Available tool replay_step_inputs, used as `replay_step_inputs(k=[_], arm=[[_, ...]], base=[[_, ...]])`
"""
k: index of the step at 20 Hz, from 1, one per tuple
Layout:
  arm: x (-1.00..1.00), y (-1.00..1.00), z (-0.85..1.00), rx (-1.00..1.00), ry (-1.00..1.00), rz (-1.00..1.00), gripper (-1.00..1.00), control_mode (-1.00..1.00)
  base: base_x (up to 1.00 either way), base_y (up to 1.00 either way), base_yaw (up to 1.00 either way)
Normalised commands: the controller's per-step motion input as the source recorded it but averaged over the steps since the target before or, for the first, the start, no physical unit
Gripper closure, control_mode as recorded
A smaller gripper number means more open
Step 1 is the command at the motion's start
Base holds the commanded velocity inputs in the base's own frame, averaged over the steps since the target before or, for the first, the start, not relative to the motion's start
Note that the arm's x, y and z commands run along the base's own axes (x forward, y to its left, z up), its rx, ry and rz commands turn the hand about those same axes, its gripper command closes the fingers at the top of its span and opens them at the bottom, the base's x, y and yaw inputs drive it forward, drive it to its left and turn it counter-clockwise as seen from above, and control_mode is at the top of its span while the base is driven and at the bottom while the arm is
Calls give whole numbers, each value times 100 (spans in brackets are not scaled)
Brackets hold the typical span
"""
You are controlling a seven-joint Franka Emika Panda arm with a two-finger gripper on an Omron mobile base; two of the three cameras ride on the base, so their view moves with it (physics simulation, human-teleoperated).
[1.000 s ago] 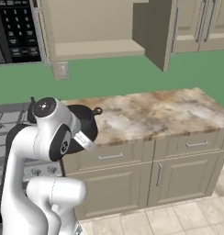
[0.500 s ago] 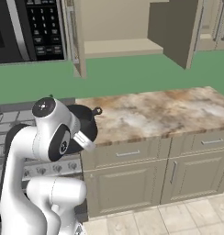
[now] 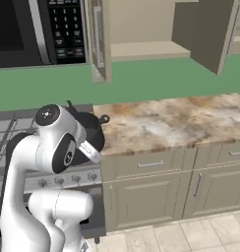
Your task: Pick the kettle from the cabinet and place it on a stove burner. Then pick the pot from the counter and place it on another stove burner. Finally, turn both burners on.
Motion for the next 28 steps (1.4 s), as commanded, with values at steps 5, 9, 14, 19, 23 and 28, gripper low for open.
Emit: replay_step_inputs(k=[5, 9, 14, 19, 23, 28], arm=[[0, 0, 0, 0, 0, 0, 100, 100], [0, 0, 0, 0, 0, 0, 100, 100], [0, 0, 0, 0, 0, 0, 100, 100], [0, 0, 0, 0, 0, 0, 100, 100], [0, 0, 0, 0, 0, 0, 100, 100], [0, 0, 0, 0, 0, 0, 100, 100]], base=[[1, 40, 3], [19, 43, 2], [26, 57, 4], [29, 49, 9], [20, 27, 11], [12, 19, 9]])
